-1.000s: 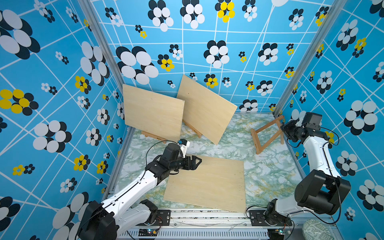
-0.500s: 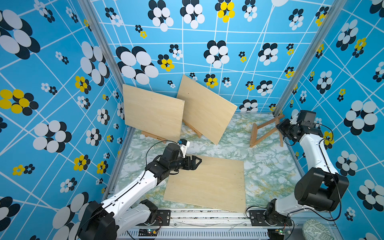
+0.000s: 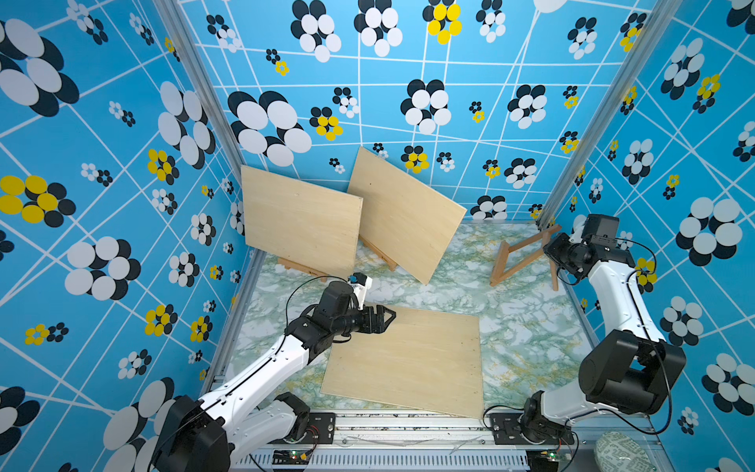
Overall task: Assemble the easel
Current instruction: Move the easel to the center of the board.
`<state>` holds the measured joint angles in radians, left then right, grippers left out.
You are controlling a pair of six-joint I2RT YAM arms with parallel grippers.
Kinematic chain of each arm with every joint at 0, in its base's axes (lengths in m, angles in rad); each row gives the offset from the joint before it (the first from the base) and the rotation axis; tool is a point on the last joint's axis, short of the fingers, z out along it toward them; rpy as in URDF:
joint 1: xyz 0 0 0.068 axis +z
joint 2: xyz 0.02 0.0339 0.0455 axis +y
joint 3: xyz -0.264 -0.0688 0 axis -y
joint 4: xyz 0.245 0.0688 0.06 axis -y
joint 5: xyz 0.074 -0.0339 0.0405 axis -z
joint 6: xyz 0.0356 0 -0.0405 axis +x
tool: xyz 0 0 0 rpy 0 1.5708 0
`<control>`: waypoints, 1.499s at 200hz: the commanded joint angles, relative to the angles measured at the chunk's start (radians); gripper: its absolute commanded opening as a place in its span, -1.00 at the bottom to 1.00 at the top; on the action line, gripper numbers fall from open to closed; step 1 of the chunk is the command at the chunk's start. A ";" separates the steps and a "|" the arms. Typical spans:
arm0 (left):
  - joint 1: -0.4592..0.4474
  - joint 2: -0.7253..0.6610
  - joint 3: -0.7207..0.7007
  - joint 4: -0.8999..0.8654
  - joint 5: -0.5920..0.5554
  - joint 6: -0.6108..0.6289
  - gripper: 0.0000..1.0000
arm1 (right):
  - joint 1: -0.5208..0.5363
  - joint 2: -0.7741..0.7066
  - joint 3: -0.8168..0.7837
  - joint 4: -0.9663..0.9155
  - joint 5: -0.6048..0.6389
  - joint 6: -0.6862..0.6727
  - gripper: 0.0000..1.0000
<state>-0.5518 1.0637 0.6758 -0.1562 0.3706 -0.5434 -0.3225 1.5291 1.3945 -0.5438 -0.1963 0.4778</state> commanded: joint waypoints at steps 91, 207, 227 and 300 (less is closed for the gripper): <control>0.027 -0.027 -0.019 0.006 0.025 -0.014 0.76 | 0.063 0.045 0.087 -0.053 0.068 -0.056 -0.86; 0.029 -0.033 -0.007 -0.013 0.034 -0.010 0.75 | 0.181 0.089 0.134 -0.107 -0.137 -0.269 -0.92; 0.029 -0.033 0.000 -0.018 0.039 -0.012 0.75 | 0.212 0.109 0.174 -0.168 -0.158 -0.341 -0.92; 0.030 0.010 0.073 -0.065 0.057 0.014 0.76 | 0.320 0.180 0.236 -0.279 -0.120 -0.469 -0.91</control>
<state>-0.5301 1.0611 0.7101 -0.1974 0.4057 -0.5499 -0.0307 1.6726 1.6318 -0.7246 -0.3199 0.0746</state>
